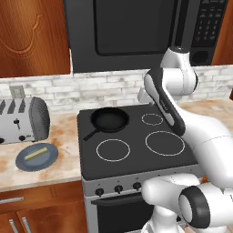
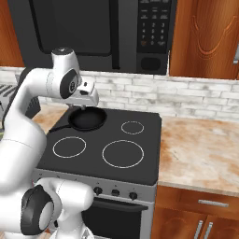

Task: Pick up the butter stick and place it in the pan. Then turn on the burner for the pan.

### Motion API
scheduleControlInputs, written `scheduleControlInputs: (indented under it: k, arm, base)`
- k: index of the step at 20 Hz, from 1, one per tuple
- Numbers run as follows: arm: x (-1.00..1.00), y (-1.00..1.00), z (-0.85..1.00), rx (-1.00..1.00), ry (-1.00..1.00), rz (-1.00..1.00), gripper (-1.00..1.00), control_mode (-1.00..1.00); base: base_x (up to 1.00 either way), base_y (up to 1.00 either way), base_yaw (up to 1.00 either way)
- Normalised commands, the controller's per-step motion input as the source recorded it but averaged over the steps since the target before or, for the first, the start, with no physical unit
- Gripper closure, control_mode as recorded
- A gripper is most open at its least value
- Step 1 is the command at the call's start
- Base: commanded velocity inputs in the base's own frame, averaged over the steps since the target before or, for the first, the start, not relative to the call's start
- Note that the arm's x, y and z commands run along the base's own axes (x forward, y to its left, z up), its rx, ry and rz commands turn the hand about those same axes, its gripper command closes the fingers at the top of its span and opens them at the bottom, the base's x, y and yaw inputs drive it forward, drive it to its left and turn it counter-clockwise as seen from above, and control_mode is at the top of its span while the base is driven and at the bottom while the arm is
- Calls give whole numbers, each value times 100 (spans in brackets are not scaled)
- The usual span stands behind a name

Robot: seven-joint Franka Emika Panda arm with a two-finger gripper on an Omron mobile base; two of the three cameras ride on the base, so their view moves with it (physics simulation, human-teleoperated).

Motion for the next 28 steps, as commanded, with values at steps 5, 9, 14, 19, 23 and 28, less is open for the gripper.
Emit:
scheduleControlInputs:
  k: [5, 9, 14, 19, 23, 28]
  arm:
    - [-3, 33, 0, 0, 5, 0, -100, -100]
    - [-8, 74, 0, 0, 8, 0, -100, -100]
    - [-3, 81, 0, 0, 9, -1, -100, -100]
    - [0, 65, 0, 0, 2, -5, -100, -100]
    - [0, 45, 0, 0, 0, -2, -100, -100]
    - [0, 22, -2, 2, 1, 0, -100, -100]
  base:
    - [0, 0, 0]
    - [0, 0, 0]
    - [0, 0, 0]
    - [0, 0, 0]
    - [0, 0, 0]
    - [0, 0, 0]
